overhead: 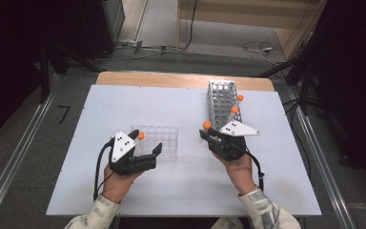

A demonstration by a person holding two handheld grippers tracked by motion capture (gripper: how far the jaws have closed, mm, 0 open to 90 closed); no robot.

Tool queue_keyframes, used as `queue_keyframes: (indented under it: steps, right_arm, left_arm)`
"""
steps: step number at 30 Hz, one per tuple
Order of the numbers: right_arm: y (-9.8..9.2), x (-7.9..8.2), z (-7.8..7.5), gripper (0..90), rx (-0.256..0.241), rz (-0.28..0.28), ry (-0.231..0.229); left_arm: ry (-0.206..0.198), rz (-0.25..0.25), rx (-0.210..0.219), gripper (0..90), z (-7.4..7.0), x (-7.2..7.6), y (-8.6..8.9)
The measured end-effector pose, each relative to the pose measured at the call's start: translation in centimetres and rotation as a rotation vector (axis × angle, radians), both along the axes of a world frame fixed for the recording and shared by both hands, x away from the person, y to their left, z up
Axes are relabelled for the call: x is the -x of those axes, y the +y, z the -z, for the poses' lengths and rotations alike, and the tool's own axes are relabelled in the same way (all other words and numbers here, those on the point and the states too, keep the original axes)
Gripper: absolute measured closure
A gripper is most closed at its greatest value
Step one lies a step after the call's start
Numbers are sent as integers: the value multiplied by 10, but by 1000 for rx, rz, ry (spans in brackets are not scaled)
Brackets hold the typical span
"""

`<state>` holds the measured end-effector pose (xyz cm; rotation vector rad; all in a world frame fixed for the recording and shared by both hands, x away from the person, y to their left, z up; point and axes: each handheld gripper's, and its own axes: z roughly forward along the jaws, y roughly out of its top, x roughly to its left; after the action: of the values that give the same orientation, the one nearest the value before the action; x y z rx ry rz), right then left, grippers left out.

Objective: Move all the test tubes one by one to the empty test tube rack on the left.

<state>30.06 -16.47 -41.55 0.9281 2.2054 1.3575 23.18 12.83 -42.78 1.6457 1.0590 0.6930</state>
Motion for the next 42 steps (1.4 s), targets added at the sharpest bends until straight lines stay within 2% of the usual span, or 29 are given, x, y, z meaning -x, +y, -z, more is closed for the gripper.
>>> queue_keyframes:
  steps: [15,30,34,36,42]
  right_arm:
    - [25,17,17,710,46,-113,48]
    - [51,29,31,709,73,-203,75]
    - [59,34,33,710,81,-230,76]
    - [62,36,34,709,82,-239,78]
    - [68,41,34,709,79,-264,75]
  left_arm:
    - [-8,24,5,153,-2,4,-4]
    - [-6,104,-14,177,-3,11,-22]
    - [-6,137,-20,211,-2,13,-28]
    - [-3,163,-23,256,-1,14,-31]
    - [-3,200,-33,394,2,16,-36]
